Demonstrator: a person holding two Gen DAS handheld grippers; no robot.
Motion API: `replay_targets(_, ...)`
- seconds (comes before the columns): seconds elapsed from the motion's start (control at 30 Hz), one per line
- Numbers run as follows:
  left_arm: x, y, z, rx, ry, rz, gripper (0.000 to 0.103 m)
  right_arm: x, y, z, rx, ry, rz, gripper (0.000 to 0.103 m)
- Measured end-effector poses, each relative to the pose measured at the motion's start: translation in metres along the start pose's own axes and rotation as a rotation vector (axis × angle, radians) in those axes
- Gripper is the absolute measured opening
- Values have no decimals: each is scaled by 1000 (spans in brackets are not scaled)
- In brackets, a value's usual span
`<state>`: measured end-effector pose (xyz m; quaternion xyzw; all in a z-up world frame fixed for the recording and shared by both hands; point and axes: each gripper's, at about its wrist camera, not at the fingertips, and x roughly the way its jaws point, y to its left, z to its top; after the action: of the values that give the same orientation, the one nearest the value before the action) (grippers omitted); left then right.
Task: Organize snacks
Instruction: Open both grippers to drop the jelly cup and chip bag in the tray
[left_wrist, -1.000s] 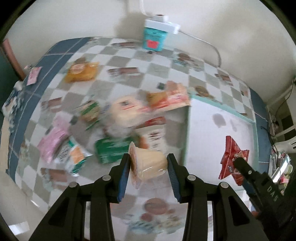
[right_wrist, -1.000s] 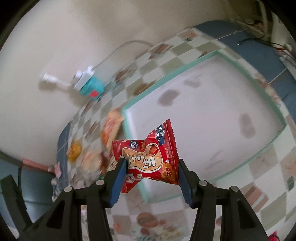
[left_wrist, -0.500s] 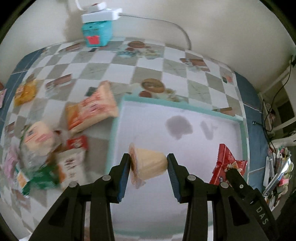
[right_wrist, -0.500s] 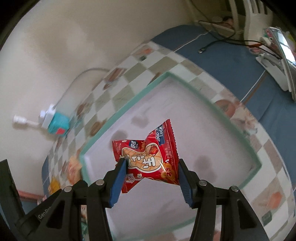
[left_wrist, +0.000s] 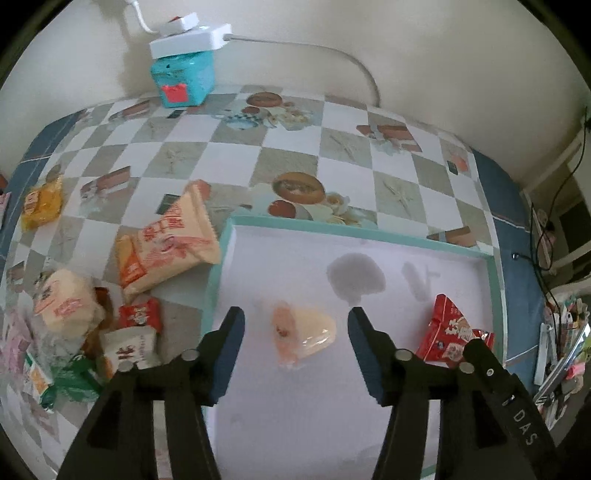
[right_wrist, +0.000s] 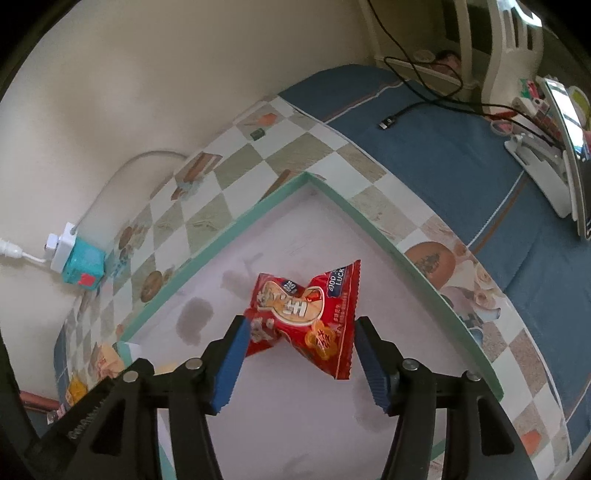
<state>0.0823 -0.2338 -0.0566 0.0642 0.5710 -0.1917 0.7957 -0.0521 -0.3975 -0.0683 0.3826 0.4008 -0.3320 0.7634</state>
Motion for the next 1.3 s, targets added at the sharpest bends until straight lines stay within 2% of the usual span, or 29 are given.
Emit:
replay_targets(0.07,-8,7,0,-18,-1,4,61,-4,3,-1,-9,-3,-6,68)
replay_targets(0.13,-16,14,-1,-30,2,4,69,-10,5,-3,-14,-7,-11,74)
replay_targets(0.2,-23,21,-3,-32,0,6,81,-16,9,-7,-28,-8,-23,75)
replay_targets(0.33,-41,39,-12,-48,-22,23,84,-31,17,-16,-67,-22,-37,86)
replay_targets(0.4,-47,46,-19,-54,-20,23,87,-38,18,-20,-77,-27,-40,86)
replay_targets(0.6,-65,66,-39,-69,-33,53,89,-54,20,-42,-103,-32,-76,90)
replay_targets(0.73,-82,84,-49,-92,-70,69,93,-63,30,-59,-144,-35,-65,103)
replay_targets(0.93,-103,123,-57,-139,-109,131,93,-70,54,-85,-222,-35,-65,103)
replay_targets(1.3,-140,216,-61,-303,-188,246,93,-78,117,-129,-379,-32,-8,103)
